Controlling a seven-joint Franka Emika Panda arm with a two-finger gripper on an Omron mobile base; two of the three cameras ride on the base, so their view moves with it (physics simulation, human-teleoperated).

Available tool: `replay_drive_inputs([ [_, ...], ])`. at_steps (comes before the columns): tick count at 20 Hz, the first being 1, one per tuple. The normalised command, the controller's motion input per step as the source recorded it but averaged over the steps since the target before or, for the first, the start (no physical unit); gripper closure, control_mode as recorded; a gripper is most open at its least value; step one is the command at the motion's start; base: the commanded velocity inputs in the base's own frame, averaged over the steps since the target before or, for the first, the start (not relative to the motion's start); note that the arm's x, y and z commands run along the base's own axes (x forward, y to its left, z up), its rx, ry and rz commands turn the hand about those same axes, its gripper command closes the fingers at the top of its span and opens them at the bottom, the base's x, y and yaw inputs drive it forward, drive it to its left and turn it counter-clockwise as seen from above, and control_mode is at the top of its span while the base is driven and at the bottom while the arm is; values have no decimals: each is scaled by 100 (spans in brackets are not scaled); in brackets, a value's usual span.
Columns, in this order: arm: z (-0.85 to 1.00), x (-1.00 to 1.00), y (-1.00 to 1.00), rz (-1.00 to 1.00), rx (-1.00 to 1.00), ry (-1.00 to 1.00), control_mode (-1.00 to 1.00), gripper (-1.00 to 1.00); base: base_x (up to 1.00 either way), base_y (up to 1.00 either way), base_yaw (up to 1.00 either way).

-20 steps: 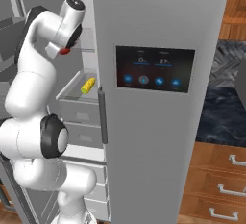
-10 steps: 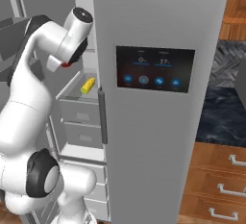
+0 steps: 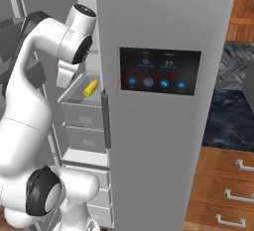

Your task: Take the tomato and corn out of the freezer and place them in the tupperware container on the counter. Then put the tupperware containing the vegetables back in the freezer.

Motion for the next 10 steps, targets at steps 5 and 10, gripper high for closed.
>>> replay_drive_inputs([
  [5,-23,-72,-59,61,-18,-24,-100,100,0,0,0],
  [10,-39,-83,-39,57,-18,-35,-100,100,0,0,0],
])
